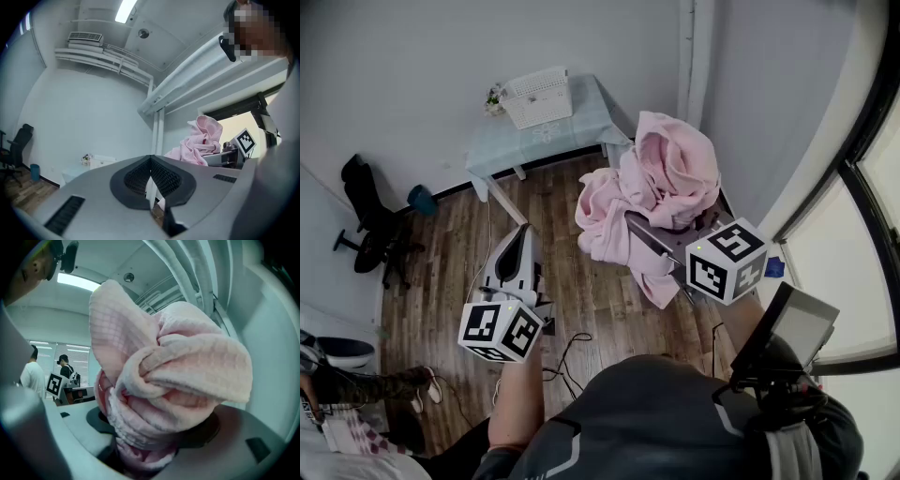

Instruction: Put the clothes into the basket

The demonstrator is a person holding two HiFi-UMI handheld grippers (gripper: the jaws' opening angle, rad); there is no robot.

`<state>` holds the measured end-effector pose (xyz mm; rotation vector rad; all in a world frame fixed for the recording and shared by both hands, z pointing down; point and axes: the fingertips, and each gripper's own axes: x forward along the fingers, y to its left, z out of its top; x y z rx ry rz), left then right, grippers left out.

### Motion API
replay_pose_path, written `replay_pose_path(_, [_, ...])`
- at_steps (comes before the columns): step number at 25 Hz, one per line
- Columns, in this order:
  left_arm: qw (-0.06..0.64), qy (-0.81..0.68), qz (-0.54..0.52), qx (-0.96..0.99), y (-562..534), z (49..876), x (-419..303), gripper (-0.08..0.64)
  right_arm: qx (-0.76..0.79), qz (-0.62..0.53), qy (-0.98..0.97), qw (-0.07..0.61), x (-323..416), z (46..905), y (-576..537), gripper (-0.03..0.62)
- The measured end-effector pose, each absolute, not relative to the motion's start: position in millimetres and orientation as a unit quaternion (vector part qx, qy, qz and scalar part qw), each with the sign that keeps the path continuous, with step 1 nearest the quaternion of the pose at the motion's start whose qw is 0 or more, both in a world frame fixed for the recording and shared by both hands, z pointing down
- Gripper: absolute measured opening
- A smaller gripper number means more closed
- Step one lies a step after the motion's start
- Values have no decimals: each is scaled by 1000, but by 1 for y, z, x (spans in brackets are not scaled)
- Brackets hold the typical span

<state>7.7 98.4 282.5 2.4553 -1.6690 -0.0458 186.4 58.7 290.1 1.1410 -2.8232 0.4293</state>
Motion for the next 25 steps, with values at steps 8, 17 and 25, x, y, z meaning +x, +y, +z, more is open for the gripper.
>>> replay_pose_path(8, [84,-565,-17,820,97,280,6,8,368,138,-919,39,187,289,57,352])
replay_pose_path(17, [98,-552,-46,827,102,283,10,8,367,150,-918,22,186,295,56,353])
replay_pose_path(25, [94,-558,-39,824,99,283,-8,8,368,151,-917,24,173,295,55,353])
